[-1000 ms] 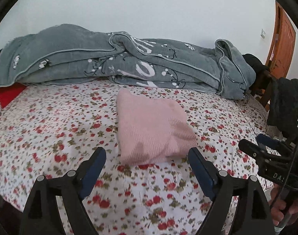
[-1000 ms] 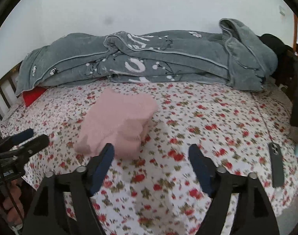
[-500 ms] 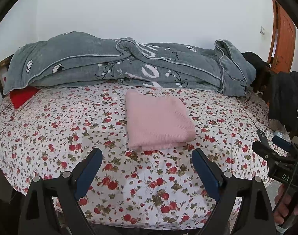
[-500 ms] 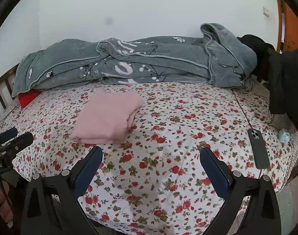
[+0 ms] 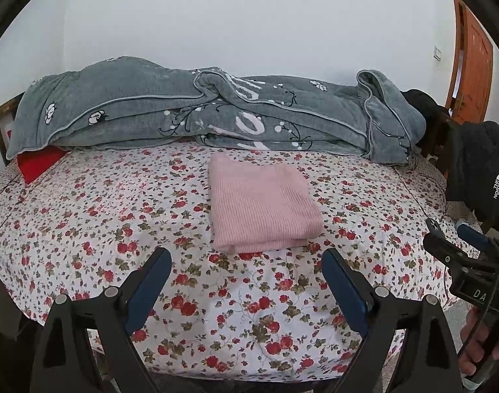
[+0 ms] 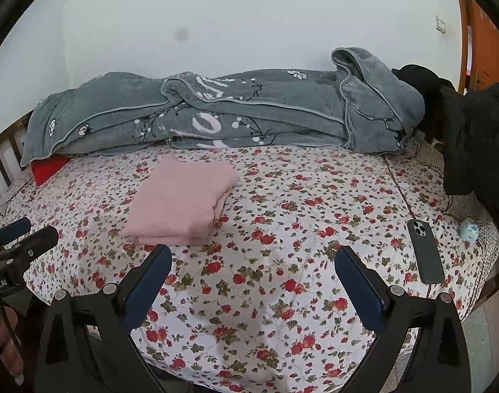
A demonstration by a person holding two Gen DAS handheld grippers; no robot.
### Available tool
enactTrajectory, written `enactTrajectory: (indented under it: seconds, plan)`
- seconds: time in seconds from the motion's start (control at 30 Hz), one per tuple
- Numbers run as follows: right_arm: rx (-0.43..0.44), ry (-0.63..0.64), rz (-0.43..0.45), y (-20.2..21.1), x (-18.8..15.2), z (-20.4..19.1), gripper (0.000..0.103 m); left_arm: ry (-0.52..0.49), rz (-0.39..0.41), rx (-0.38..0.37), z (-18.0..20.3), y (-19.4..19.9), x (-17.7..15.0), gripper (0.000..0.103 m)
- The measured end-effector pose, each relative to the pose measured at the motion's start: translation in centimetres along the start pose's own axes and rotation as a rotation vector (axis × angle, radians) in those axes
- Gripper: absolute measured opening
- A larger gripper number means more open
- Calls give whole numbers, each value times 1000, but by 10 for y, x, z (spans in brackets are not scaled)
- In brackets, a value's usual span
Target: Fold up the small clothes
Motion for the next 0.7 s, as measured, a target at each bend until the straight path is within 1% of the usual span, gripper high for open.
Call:
enactTrajectory:
  seconds: [0.7]
  plan:
    - [-3, 1, 5, 2, 4, -1, 98, -2, 0, 7, -3, 2, 2, 93]
Point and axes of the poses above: each gripper's, at about its wrist camera, not at the fingertips, and y roughly against the way its jaws point, z to its right, x to its top, the point moved 9 cm from there along -y, roughly the way its jaws point, and after that the axes turned 5 degrees about -y, right-handed, at the moved point
